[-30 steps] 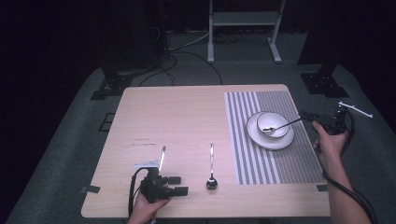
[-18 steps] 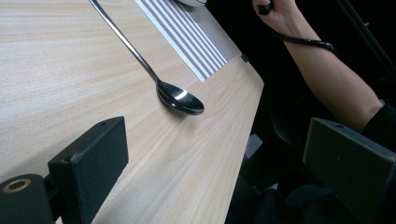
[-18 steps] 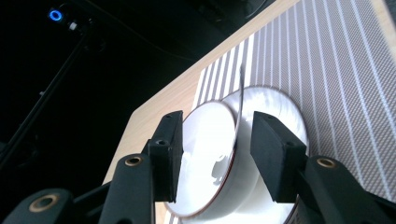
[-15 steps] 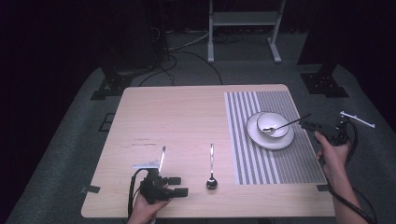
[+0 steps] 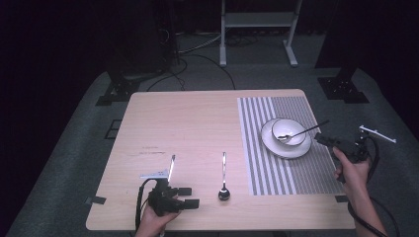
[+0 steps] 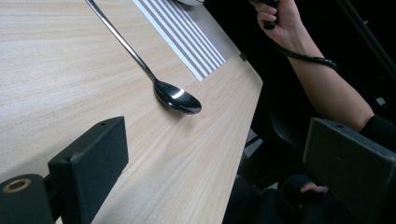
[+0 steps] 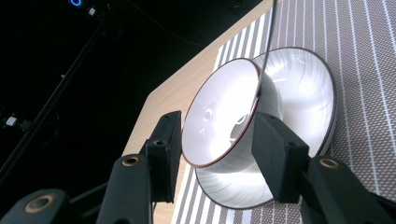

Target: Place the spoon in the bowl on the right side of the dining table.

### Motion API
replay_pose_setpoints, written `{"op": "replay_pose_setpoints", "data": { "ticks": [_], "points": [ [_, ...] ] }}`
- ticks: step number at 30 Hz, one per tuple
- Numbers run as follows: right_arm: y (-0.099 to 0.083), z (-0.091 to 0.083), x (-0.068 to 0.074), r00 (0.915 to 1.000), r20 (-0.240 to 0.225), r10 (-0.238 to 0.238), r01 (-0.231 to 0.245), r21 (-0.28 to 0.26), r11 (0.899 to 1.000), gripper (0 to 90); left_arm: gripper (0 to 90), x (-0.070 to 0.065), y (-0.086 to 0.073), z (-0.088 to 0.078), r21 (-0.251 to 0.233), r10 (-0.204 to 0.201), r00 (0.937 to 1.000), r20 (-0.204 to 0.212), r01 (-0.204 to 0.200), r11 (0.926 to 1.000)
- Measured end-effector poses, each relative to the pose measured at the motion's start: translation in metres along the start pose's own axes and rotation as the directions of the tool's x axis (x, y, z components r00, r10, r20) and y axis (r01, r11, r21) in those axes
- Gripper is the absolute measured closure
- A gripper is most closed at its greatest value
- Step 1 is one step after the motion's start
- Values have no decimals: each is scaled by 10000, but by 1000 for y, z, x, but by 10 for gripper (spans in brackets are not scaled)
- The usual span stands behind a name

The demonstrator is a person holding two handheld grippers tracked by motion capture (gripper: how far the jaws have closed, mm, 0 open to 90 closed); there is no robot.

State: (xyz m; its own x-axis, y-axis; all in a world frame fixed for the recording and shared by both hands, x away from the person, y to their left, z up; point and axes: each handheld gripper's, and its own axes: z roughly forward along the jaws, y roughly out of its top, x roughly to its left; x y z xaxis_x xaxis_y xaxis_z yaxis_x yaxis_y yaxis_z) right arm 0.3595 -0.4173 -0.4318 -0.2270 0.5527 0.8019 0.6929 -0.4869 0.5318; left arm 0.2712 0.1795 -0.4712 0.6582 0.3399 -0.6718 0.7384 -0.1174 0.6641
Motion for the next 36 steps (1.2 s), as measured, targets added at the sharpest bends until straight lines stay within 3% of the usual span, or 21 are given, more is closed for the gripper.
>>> {"op": "replay_pose_setpoints", "data": {
  "ticks": [15,36],
  "points": [
    [-20,-10,11,9985,-439,-338,345,151,9993,501,53,0,0,-1,24,59,10000,-38,-59,10000],
    [-53,-4,28,9913,-1070,-761,835,658,9943,472,52,-1,0,-1,40,121,9999,-64,-121,9999]
  ]
}}
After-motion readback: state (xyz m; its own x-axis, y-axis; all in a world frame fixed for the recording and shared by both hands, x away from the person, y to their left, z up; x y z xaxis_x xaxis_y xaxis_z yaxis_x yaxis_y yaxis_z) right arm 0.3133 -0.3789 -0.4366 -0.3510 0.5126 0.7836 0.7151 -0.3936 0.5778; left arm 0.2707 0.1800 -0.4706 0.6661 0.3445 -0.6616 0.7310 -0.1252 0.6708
